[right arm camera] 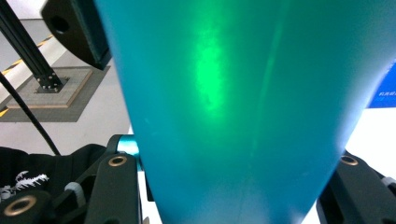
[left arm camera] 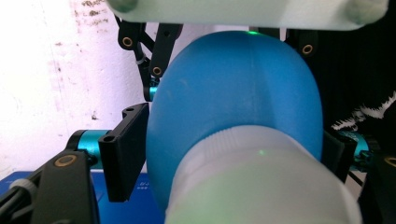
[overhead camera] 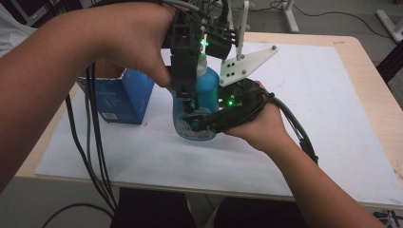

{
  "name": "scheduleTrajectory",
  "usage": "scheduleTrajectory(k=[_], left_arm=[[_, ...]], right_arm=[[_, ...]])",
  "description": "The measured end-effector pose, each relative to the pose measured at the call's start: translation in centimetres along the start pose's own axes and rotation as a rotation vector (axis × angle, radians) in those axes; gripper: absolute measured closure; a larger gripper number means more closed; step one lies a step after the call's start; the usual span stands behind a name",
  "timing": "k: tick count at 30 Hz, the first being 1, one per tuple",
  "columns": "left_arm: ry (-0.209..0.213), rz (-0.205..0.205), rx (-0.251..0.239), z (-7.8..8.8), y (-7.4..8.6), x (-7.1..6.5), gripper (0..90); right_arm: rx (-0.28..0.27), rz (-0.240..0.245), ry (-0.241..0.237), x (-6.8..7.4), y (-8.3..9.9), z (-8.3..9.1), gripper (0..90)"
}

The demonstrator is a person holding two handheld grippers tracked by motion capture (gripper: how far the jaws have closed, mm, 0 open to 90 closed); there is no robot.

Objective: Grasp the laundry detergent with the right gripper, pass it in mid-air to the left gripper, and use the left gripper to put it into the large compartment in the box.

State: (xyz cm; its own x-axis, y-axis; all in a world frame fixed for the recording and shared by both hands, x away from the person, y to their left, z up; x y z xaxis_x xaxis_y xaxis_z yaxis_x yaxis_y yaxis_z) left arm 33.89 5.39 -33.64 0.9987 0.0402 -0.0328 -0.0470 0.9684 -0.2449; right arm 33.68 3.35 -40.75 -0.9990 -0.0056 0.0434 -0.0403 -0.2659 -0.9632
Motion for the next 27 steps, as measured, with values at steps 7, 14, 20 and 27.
scheduleTrajectory(k=[7,14,20,27], left_arm=[[0.006,0.002,0.0,-0.06,-0.1,0.02,31.7],[0.013,-0.002,0.009,-0.22,-0.22,-0.06,37.8],[0.007,-0.004,0.02,-0.26,-0.21,-0.12,39.0],[0.004,-0.003,0.019,-0.07,-0.43,-0.28,39.4]], right_arm=[[-0.004,0.001,0.001,-0.02,-0.09,0.11,45.8],[-0.007,0.0,0.003,-0.05,-0.11,0.1,45.9],[-0.006,-0.003,-0.003,0.02,-0.04,0.08,45.9],[-0.019,-0.002,-0.01,0.16,-0.23,0.18,45.1]])
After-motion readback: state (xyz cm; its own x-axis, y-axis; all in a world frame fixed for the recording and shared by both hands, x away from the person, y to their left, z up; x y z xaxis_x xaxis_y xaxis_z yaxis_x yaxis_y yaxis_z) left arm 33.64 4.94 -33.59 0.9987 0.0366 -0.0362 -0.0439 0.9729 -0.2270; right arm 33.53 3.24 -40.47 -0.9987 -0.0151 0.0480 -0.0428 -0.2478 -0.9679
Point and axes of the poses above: each handheld gripper's, and its own axes: z roughly backward along the jaws, y roughly out of its underside, x roughly to its left, the point moved 10 cm from there along -z, roughly forward along the jaws, and after that the axes turned 10 degrees about -x, right-handed, at the moved point
